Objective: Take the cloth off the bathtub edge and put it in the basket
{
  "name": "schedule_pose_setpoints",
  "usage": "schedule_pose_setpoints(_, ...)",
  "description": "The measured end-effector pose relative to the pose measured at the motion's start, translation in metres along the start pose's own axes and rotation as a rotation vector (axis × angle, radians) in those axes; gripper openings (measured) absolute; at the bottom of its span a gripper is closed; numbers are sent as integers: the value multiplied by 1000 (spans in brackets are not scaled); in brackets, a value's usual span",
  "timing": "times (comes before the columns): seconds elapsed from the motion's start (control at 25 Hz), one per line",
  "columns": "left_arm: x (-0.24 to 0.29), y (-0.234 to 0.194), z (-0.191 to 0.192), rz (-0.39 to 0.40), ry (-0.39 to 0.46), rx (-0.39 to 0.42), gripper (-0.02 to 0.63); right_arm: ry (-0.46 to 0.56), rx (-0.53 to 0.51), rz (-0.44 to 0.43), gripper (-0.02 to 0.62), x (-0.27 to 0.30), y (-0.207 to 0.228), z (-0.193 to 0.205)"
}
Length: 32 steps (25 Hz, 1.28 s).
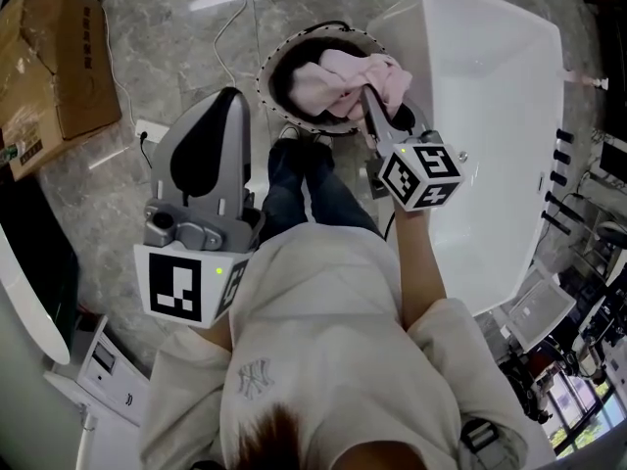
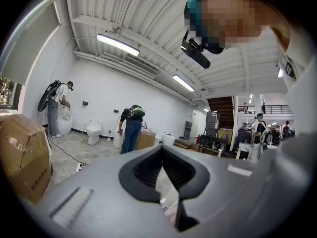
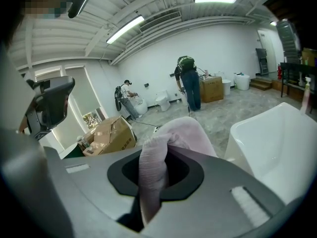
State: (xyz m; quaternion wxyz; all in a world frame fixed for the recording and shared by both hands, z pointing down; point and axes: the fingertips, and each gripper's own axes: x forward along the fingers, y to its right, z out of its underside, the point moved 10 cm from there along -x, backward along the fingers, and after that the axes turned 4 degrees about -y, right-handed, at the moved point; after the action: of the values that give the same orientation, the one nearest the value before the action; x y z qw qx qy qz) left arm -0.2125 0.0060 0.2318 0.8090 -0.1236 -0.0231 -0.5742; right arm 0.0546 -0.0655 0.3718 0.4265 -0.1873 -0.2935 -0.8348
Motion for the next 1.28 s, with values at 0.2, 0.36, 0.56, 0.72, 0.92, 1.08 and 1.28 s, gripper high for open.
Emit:
schedule_pose_setpoints(0.2, 7, -5, 15, 7, -10, -7, 48, -17, 14, 11, 37, 9, 4, 14)
schedule_pose_setpoints(0.36, 14, -10, 28, 6, -19, -18, 48, -23, 23, 16, 37, 18, 6, 24)
schedule_pose_setpoints(0.56, 21, -15, 45, 13, -36, -35, 48, -27, 31, 20, 37, 29, 7, 35)
schedule_pose_setpoints(0.72, 27, -20, 60, 34, -52, -52, 48, -24, 37, 25, 37, 38, 9, 43)
schedule_pose_setpoints(0.92, 36, -33, 84, 41, -63, -73, 48, -33, 42, 36, 37, 56, 13, 57)
schedule_pose_setpoints(1.08, 41, -48, 108, 31, -82, -82, 48, -41, 37, 43, 37, 71, 11, 72)
schedule_pose_setpoints(1.28, 57, -62, 144, 48, -124, -108, 48, -43, 49, 47, 37, 92, 14, 89)
